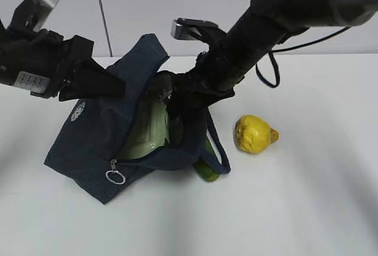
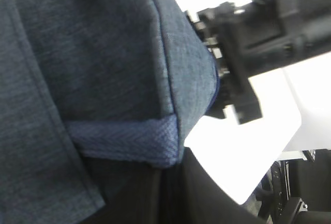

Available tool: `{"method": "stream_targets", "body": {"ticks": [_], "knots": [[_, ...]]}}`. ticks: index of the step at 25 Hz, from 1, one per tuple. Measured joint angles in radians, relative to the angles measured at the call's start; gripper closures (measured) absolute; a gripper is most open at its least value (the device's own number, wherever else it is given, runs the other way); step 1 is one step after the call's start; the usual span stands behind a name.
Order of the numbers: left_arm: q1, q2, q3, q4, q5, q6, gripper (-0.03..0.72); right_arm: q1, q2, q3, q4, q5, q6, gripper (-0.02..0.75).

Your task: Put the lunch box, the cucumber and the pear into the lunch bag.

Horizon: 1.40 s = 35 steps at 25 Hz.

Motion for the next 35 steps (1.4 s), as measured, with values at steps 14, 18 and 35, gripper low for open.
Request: {"method": "stream_targets", "body": {"ticks": [14, 18, 35], "knots": [[0.014, 0.000, 0.000, 0.021, 0.026, 0.000, 0.687, 0.000, -0.149, -0.006, -0.663, 0.281, 0.315, 0.377], [0.014, 0.000, 0.000, 0.023, 0.028, 0.000, 0.687, 0.000, -0.149, -0.006, -0.661, 0.257, 0.319, 0.379], [0.014, 0.000, 0.000, 0.024, 0.030, 0.000, 0.687, 0.000, -0.073, -0.006, -0.844, 0.322, 0.336, 0.196]]}}
